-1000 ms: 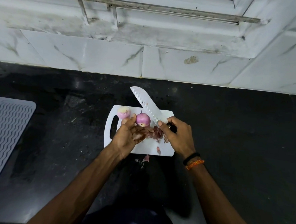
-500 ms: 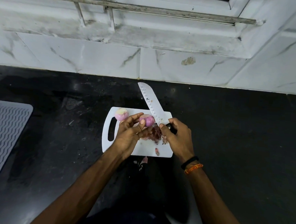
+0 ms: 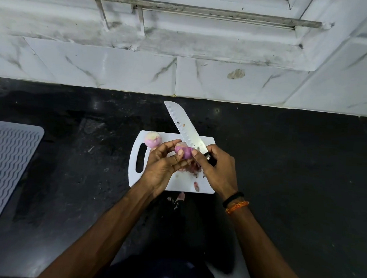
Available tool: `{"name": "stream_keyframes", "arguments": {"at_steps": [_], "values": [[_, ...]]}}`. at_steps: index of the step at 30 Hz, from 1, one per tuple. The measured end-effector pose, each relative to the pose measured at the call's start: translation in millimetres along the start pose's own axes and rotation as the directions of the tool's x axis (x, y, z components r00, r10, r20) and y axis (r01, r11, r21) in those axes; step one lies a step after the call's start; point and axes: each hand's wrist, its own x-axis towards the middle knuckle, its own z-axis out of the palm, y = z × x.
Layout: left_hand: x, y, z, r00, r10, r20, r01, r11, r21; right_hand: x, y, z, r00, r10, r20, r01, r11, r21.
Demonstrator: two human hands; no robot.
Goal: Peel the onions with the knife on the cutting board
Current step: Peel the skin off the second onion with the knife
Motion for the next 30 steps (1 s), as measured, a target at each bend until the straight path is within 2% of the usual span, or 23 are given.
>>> {"name": "stream_keyframes", "arguments": {"at_steps": [4, 9, 14, 22, 26, 30], "values": [[1.3, 0.5, -1.7, 1.0, -0.022, 0.012, 0.022, 1.0, -0.007, 3.2, 0.8, 4.8, 0.998, 0.006, -0.057, -0.011, 0.996, -0.091], [-0.1, 4.5, -2.0, 0.995, -0.096, 0.023, 0.098, 0.988, -0.121, 7.0, 0.0, 4.4, 0.998, -0.002, -0.06, -0.006, 0.991, -0.135], [0.4, 4.3, 1.8, 0.992, -0.124, -0.036, 0.121, 0.989, -0.081, 6.3, 2.1, 5.5, 0.993, -0.065, -0.1, 0.044, 0.979, -0.2], [-4.9, 5.4, 11.5, 0.992, -0.125, -0.031, 0.122, 0.989, -0.084, -2.1, 0.2, 6.5, 0.991, -0.109, -0.081, 0.089, 0.972, -0.219], [-1.7, 4.7, 13.9, 0.978, -0.151, -0.145, 0.121, 0.974, -0.193, -9.5, -1.0, 5.7, 0.991, -0.12, -0.058, 0.108, 0.978, -0.177], [5.0, 10.0, 8.6, 0.979, -0.142, -0.147, 0.11, 0.971, -0.211, -17.9, 5.8, 7.3, 0.992, -0.107, -0.066, 0.093, 0.978, -0.185]]}}
